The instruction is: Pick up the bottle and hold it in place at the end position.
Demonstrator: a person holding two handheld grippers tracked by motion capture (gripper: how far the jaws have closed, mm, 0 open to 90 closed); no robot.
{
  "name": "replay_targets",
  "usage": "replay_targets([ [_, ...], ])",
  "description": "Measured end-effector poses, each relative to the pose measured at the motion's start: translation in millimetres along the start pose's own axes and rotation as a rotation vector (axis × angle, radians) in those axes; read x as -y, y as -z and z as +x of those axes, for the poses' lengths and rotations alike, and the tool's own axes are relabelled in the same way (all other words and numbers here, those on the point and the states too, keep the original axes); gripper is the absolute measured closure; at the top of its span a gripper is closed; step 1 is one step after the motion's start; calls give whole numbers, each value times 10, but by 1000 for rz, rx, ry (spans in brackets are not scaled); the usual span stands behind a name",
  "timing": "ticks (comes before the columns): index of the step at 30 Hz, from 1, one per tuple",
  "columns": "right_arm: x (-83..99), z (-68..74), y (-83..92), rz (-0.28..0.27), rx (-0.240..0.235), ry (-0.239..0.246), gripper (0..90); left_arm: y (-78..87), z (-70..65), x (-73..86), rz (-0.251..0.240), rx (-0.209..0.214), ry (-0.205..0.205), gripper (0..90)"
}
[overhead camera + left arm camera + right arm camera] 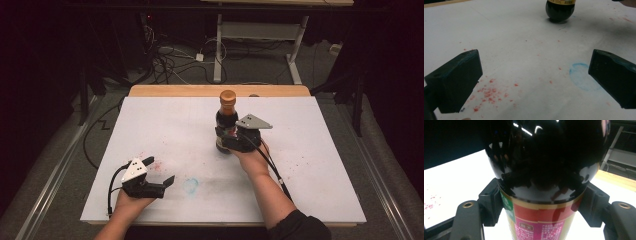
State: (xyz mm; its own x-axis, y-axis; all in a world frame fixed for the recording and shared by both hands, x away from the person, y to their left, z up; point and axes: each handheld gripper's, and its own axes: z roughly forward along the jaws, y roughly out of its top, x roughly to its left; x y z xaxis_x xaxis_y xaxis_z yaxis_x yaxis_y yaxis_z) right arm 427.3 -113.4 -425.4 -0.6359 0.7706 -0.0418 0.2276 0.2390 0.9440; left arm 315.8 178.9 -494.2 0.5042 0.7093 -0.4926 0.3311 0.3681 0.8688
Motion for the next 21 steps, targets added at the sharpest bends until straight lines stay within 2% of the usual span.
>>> replay_targets([
  [7, 18, -16, -121, 14, 1, -2, 316, 1, 2, -1, 2, 2, -1, 0],
  [8, 37, -22, -144, 20, -7, -18, 315, 1, 2, -1, 1, 2, -1, 0],
  [16, 70, 25, -141, 6, 6, 7, 305, 0, -1, 2, 3, 0, -4, 0],
  [21, 112, 29, -122, -14, 9, -12, 300, 2, -4, 4, 2, 2, -4, 0],
])
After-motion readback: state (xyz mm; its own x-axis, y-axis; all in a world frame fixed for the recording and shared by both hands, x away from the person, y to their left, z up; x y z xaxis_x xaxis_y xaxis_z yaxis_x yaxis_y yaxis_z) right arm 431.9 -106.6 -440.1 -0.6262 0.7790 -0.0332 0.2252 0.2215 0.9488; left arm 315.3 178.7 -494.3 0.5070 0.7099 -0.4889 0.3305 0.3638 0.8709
